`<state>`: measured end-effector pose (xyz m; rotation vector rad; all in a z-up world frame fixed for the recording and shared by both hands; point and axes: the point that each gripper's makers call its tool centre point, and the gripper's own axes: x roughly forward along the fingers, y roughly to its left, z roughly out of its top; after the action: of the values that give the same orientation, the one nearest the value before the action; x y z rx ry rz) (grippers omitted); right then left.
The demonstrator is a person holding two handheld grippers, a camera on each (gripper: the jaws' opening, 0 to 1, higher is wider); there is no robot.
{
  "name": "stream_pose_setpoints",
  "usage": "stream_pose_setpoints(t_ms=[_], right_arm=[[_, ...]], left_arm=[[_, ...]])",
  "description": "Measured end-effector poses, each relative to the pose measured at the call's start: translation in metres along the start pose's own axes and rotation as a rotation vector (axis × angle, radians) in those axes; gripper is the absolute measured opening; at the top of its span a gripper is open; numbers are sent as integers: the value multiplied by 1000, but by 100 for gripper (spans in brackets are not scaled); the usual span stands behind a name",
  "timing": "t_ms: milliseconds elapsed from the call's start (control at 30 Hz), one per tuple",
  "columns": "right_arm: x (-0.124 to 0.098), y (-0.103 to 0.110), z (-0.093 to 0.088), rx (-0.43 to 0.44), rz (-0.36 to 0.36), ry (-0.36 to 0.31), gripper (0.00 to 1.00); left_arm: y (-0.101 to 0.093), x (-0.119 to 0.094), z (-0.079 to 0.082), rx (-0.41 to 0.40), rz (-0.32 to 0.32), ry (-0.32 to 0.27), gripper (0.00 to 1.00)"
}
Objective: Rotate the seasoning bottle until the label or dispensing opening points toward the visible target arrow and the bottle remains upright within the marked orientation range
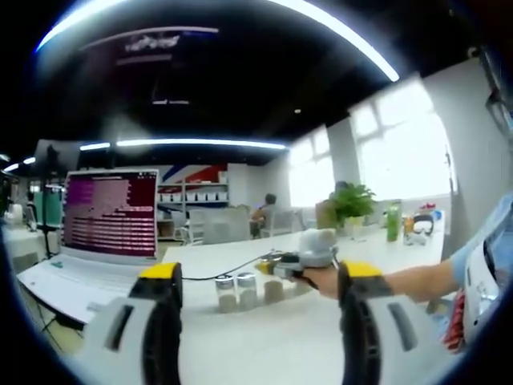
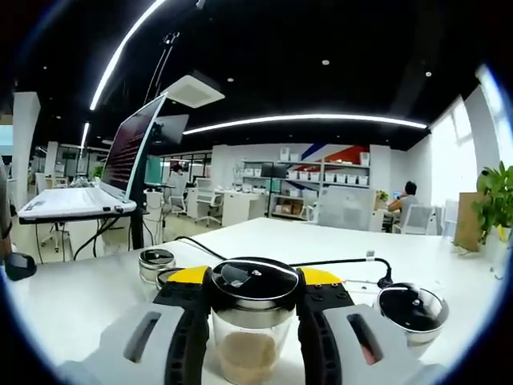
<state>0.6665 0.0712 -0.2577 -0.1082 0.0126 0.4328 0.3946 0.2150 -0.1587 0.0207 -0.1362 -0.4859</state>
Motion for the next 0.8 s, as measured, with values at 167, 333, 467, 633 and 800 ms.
stream_pose_setpoints(t_ms=[167, 333, 467, 633, 800], right_arm=[[0, 2, 0, 0, 7, 0, 41], [-2, 5, 2, -25, 16, 4, 41], [-4, 6, 2, -3, 30, 11, 41], [-10, 8, 3, 5, 46, 20, 41], [-20, 10, 10, 29, 75, 11, 40]], left_arm=[[0, 0, -1, 3, -4, 6, 83], [-2, 0, -2, 4, -7, 8, 82], [-1, 1, -3, 5, -8, 14, 82], [-2, 1, 4, -4, -17, -14, 82], [-1, 1, 1, -2, -15, -4, 82]])
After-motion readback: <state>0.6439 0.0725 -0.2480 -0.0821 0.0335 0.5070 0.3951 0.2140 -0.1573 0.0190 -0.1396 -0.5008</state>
